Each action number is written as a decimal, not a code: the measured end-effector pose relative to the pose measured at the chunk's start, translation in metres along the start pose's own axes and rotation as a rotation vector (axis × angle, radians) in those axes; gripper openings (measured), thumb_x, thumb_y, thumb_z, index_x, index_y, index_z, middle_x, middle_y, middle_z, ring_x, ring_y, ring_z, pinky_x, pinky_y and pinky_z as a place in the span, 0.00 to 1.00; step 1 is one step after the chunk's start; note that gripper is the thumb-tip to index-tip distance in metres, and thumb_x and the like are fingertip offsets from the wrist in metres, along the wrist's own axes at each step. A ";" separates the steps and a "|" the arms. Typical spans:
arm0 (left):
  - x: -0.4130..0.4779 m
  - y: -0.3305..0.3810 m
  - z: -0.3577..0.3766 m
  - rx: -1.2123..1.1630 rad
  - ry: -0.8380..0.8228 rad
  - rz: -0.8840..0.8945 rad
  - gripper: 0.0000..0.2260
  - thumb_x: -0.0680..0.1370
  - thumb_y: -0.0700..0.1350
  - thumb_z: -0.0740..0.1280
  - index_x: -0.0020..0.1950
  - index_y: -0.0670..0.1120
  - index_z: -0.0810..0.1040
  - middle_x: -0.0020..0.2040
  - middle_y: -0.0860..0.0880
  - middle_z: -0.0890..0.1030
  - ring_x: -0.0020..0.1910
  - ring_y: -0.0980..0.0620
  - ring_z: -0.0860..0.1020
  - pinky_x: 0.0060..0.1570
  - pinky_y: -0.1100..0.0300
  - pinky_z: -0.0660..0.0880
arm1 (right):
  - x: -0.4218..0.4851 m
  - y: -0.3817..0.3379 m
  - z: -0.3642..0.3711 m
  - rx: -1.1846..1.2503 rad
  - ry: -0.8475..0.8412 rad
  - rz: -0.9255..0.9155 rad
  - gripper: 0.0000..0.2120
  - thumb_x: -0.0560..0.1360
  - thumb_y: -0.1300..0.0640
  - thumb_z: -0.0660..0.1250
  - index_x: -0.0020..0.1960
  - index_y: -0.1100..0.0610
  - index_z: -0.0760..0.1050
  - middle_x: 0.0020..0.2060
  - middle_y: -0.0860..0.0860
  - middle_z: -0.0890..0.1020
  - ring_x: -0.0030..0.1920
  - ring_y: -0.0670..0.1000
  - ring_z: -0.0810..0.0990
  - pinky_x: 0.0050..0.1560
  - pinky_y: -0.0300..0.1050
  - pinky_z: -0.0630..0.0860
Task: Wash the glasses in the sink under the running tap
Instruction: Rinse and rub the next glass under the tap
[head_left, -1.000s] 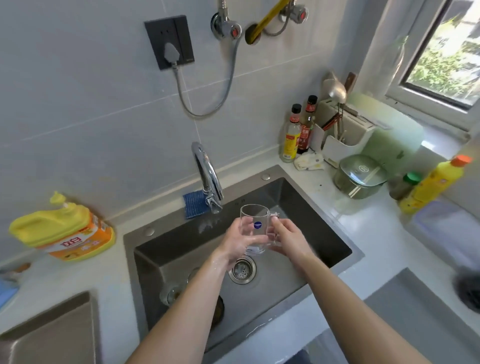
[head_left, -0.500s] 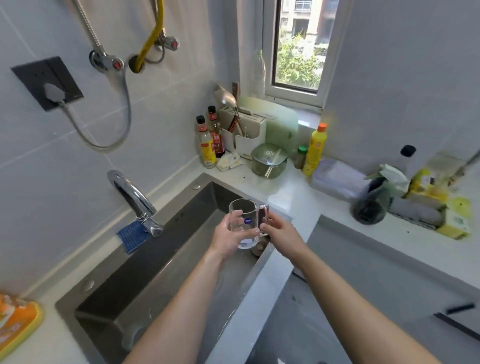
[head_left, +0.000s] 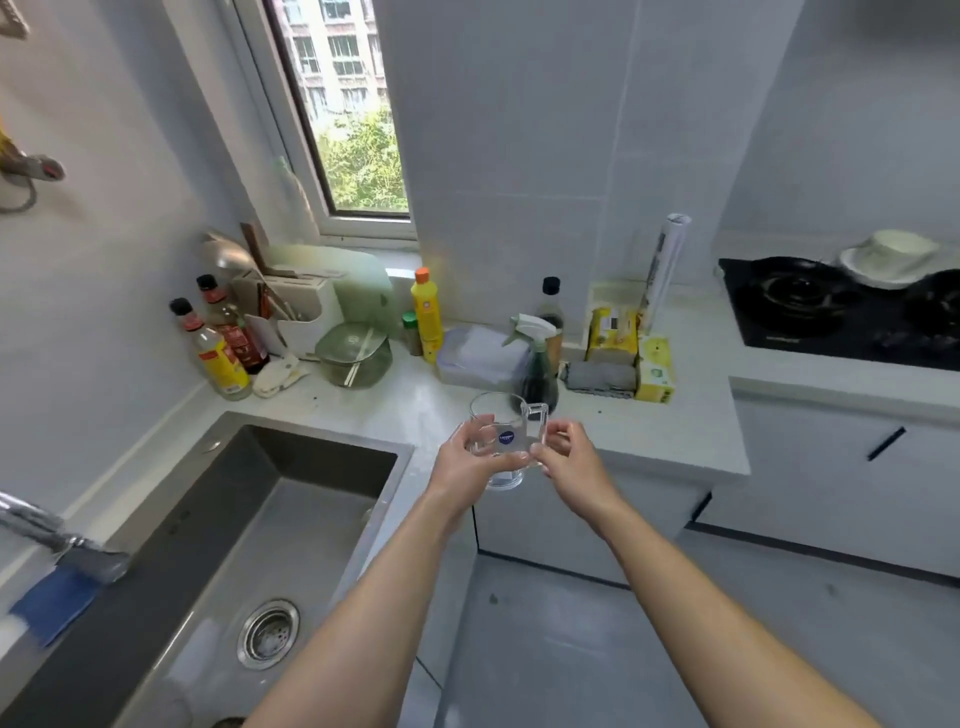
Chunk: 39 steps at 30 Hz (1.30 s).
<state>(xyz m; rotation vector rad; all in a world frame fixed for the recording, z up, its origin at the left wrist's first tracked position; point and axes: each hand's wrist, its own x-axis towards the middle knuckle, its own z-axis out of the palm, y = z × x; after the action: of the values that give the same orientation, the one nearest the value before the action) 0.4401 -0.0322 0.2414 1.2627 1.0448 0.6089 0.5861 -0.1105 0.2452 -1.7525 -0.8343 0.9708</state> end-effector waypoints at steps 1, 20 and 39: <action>0.000 0.003 0.020 0.019 -0.015 0.004 0.34 0.62 0.47 0.85 0.65 0.57 0.77 0.65 0.52 0.80 0.63 0.55 0.80 0.63 0.54 0.76 | -0.004 0.002 -0.020 0.012 0.018 -0.005 0.14 0.81 0.55 0.69 0.65 0.52 0.71 0.66 0.51 0.77 0.65 0.47 0.75 0.71 0.58 0.73; -0.008 0.015 0.390 0.245 -0.373 0.116 0.30 0.67 0.45 0.84 0.65 0.51 0.75 0.60 0.50 0.78 0.58 0.52 0.79 0.50 0.61 0.76 | -0.089 0.121 -0.339 -0.042 0.384 0.045 0.14 0.80 0.57 0.70 0.62 0.47 0.71 0.68 0.43 0.74 0.73 0.46 0.71 0.64 0.38 0.66; 0.098 0.072 0.690 0.407 -1.122 0.127 0.32 0.76 0.43 0.77 0.76 0.51 0.66 0.69 0.52 0.75 0.68 0.52 0.74 0.66 0.55 0.71 | -0.031 0.180 -0.591 -0.005 0.846 0.083 0.35 0.74 0.48 0.78 0.78 0.45 0.69 0.83 0.41 0.54 0.78 0.38 0.55 0.79 0.52 0.64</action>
<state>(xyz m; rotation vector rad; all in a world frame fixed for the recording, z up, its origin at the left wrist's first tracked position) 1.1050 -0.2531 0.2579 1.7004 0.1310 -0.2756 1.1141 -0.4316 0.2332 -1.9619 -0.2150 0.2023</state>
